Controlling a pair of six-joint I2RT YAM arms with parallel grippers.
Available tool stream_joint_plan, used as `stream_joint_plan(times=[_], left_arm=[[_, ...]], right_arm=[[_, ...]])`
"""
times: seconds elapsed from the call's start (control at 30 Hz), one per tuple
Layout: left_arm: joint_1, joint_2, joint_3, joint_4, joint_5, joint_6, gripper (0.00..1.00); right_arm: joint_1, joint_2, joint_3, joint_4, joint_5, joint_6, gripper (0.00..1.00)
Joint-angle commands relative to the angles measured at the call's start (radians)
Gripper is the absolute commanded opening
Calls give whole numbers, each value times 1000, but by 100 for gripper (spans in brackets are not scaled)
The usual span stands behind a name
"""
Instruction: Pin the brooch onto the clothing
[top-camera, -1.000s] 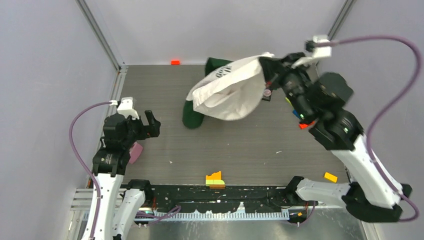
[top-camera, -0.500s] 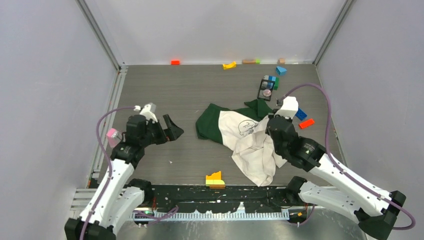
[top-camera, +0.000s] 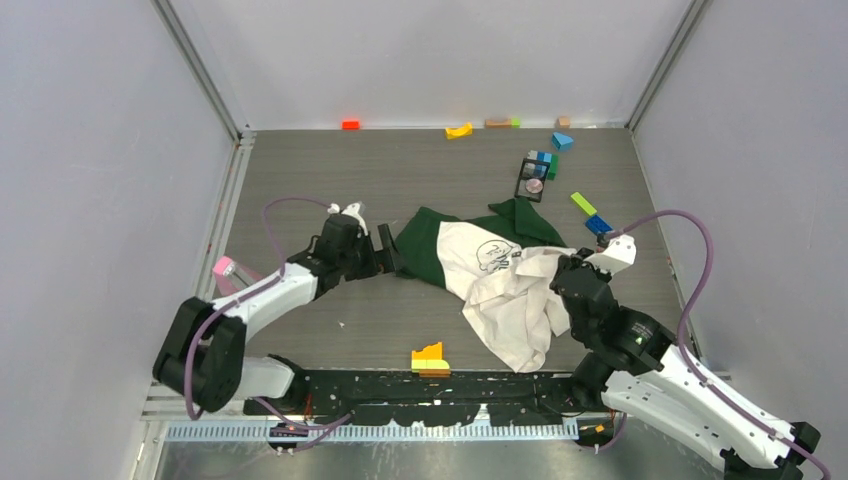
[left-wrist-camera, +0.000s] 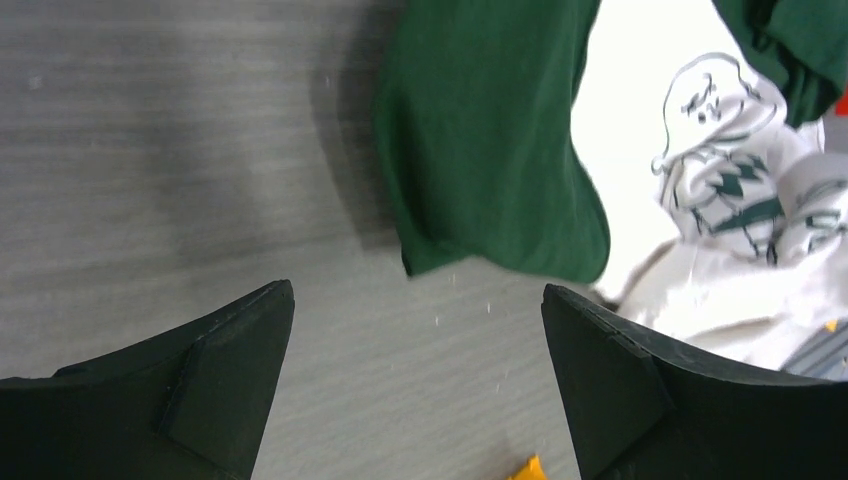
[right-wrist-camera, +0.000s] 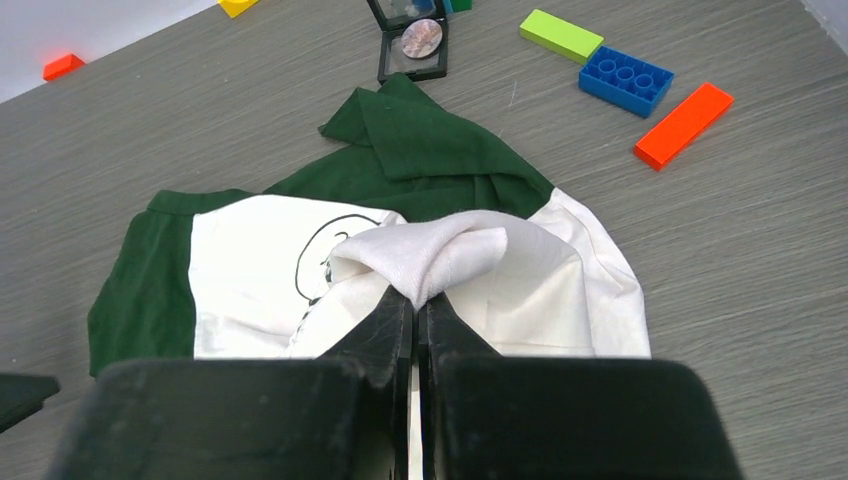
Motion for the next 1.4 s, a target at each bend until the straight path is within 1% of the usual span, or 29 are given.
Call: stream_joint_plan(times=[0.0, 0.1, 0.2, 0.3, 0.33, 0.43, 0.53, 0.6, 0.67, 0.77, 0.83, 0.93, 1.0, 1.07, 1.13, 1.17, 1.27, 1.3, 1.37], left_arm=[[-3, 115, 139, 101, -103, 0, 98], [-3, 196, 174, 98, -114, -8, 98], [-3, 269, 179, 179, -54, -46, 98], [-3, 335, 196, 218, -13, -74, 99], [-3, 355, 204, 224, -4, -78, 95], [-3, 388, 225, 228, 8, -76, 70], [0, 365, 241, 225, 1, -57, 45], [13, 330, 255, 208, 6, -48, 21], [47, 279, 271, 182, 22, -41, 1], [117, 175, 300, 105, 61, -19, 0], [168, 81, 330, 20, 70, 21, 0], [246, -19, 394, -144, 92, 105, 0], [273, -54, 455, -287, 97, 191, 0], [280, -69, 512, -461, 67, 303, 0], [282, -75, 552, -581, 3, 372, 0], [282, -85, 563, -620, -16, 402, 0], [282, -121, 564, -682, -76, 464, 0], [282, -136, 552, -680, -97, 466, 0], [282, -157, 514, -653, -131, 474, 0]], right_arm=[[1, -25, 8, -10, 24, 90, 1], [1, -26, 17, -40, 12, 106, 1], [1, -25, 22, -51, 2, 112, 1], [1, -19, 40, -55, -23, 101, 3], [1, -10, 47, -55, -32, 95, 4], [1, 23, 102, -59, -111, 43, 4], [1, 100, 187, -84, -209, -17, 1], [1, 156, 227, -94, -315, -48, 1], [1, 211, 319, -106, -465, -106, 1], [1, 268, 431, -153, -539, -130, 0], [1, 274, 502, -161, -597, -151, 1], [1, 271, 580, -164, -712, -155, 1], [1, 273, 594, -164, -793, -132, 1], [1, 276, 573, -173, -859, -92, 1], [1, 278, 516, -191, -891, -27, 1], [1, 279, 460, -198, -901, 28, 1], [1, 274, 317, -220, -985, 137, 1], [1, 273, 247, -231, -1008, 185, 1], [1, 265, 167, -272, -1018, 236, 1]])
